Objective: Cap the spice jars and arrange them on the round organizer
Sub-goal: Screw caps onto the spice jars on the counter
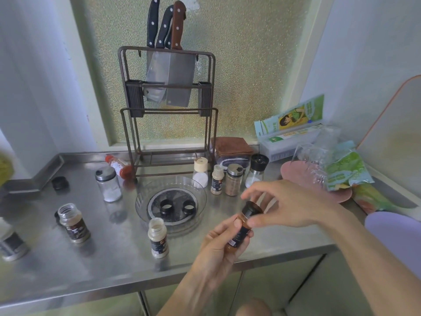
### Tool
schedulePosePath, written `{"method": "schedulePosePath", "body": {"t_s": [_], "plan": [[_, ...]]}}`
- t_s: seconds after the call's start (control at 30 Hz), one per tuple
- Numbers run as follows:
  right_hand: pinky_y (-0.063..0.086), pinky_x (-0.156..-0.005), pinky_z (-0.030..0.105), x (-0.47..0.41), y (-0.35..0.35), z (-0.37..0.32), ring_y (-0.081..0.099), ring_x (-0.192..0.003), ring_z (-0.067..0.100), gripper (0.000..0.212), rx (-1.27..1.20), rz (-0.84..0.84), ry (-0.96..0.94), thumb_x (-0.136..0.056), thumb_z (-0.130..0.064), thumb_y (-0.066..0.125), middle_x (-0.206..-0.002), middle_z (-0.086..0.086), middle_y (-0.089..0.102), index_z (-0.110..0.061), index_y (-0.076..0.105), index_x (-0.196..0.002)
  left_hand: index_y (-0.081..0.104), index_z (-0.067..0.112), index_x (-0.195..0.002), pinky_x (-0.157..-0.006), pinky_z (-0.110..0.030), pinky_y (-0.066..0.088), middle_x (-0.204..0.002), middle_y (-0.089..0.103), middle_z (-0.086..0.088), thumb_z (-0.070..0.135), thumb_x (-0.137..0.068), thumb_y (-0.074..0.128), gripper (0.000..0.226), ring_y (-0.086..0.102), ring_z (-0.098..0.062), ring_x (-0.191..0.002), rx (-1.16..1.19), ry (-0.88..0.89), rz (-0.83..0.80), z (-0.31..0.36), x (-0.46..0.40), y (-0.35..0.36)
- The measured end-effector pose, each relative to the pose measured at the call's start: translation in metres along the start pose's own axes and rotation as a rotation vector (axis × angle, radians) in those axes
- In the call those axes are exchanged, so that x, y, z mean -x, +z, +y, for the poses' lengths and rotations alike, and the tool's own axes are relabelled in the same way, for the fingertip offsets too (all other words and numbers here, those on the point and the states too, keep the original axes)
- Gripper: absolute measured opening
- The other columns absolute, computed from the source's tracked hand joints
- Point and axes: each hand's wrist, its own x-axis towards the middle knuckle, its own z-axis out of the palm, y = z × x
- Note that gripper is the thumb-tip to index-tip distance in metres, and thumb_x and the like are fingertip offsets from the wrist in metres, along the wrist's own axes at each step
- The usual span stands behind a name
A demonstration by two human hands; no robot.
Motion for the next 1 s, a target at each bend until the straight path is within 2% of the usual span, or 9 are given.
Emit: {"method": "schedulePosePath", "body": {"t_s": [0.07, 0.2, 0.3, 0.4, 0.53, 0.63, 0.73, 0.87, 1.0], "plan": [[0.061, -0.082, 0.035, 0.001, -0.005, -0.001, 0.071, -0.079, 0.004, 0.032, -0.026, -0.053, -0.009, -0.082, -0.038, 0.083, -0.097, -0.012, 0.074, -0.040, 0.068, -0.110, 0.069, -0.006, -0.123, -0.073, -0.027, 0.064, -0.104, 0.073, -0.022, 0.008, -0.082, 0.074, 0.043, 0.074, -0.025, -0.080, 0.003, 0.005, 0.004, -0.002, -0.002, -0.001], [0.058, -0.075, 0.026, 0.001, -0.007, -0.005, 0.068, -0.074, -0.005, 0.037, 0.101, -0.037, 0.047, -0.077, -0.060, 0.077, -0.086, -0.021, 0.073, -0.038, 0.071, -0.105, 0.070, -0.005, -0.123, -0.076, -0.027, 0.065, -0.107, 0.074, -0.022, 0.005, -0.085, 0.070, 0.039, 0.074, -0.024, -0.083, -0.002, 0.004, -0.009, -0.005, -0.004, -0.002], [0.059, -0.077, 0.027, 0.003, -0.007, -0.005, 0.072, -0.079, 0.001, 0.030, 0.045, -0.053, 0.022, -0.083, -0.043, 0.080, -0.093, -0.019, 0.075, -0.036, 0.070, -0.111, 0.071, -0.004, -0.123, -0.076, -0.027, 0.065, -0.106, 0.074, -0.022, 0.004, -0.085, 0.070, 0.039, 0.075, -0.024, -0.083, -0.002, 0.009, -0.020, -0.006, -0.006, -0.002], [0.059, -0.080, 0.029, 0.004, -0.005, -0.006, 0.072, -0.080, 0.003, 0.042, 0.130, 0.012, 0.096, -0.080, -0.063, 0.073, -0.093, -0.015, 0.077, -0.030, 0.073, -0.106, 0.072, -0.003, -0.121, -0.076, -0.028, 0.065, -0.108, 0.075, -0.023, 0.006, -0.080, 0.075, 0.042, 0.075, -0.025, -0.084, -0.009, 0.008, -0.023, -0.006, -0.007, -0.002], [0.060, -0.079, 0.030, 0.005, 0.001, -0.004, 0.069, -0.077, 0.001, 0.036, 0.035, 0.023, 0.022, -0.079, -0.038, 0.083, -0.097, -0.014, 0.073, -0.041, 0.063, -0.109, 0.067, -0.005, -0.127, -0.074, -0.029, 0.064, -0.109, 0.073, -0.023, 0.015, -0.054, 0.100, 0.082, 0.076, -0.027, -0.085, 0.005, 0.016, -0.026, -0.007, -0.010, -0.005], [0.059, -0.078, 0.030, 0.005, 0.002, -0.003, 0.069, -0.080, -0.001, 0.035, 0.049, 0.070, 0.079, -0.076, -0.056, 0.080, -0.089, -0.015, 0.073, -0.036, 0.065, -0.101, 0.066, -0.005, -0.128, -0.075, -0.029, 0.064, -0.109, 0.074, -0.022, 0.016, -0.051, 0.102, 0.087, 0.076, -0.027, -0.086, 0.013, 0.023, -0.047, -0.007, -0.011, -0.006], [0.061, -0.084, 0.033, 0.006, 0.004, -0.001, 0.072, -0.087, 0.002, 0.034, -0.085, 0.038, 0.014, -0.079, -0.032, 0.084, -0.101, -0.014, 0.074, -0.037, 0.059, -0.101, 0.068, -0.005, -0.126, -0.075, -0.028, 0.064, -0.107, 0.074, -0.021, 0.017, -0.051, 0.102, 0.085, 0.075, -0.026, -0.085, 0.038, 0.036, -0.053, -0.006, -0.009, -0.004], [0.060, -0.075, 0.029, 0.006, 0.007, 0.000, 0.070, -0.074, 0.001, 0.029, -0.062, 0.164, 0.057, -0.077, -0.048, 0.085, -0.082, -0.010, 0.075, -0.030, 0.063, -0.083, 0.071, -0.004, -0.121, -0.075, -0.029, 0.064, -0.107, 0.076, -0.021, 0.016, -0.050, 0.102, 0.080, 0.075, -0.027, -0.084, 0.064, 0.042, -0.052, -0.005, -0.010, -0.004], [0.062, -0.086, 0.035, 0.007, 0.012, 0.006, 0.076, -0.085, 0.006, 0.027, -0.264, 0.142, -0.006, -0.078, -0.018, 0.088, -0.091, -0.006, 0.079, -0.024, 0.066, -0.093, 0.071, -0.004, -0.121, -0.075, -0.030, 0.064, -0.105, 0.075, -0.021, 0.015, -0.051, 0.102, 0.079, 0.075, -0.027, -0.085, 0.054, 0.075, -0.044, -0.004, -0.009, -0.003]]}}
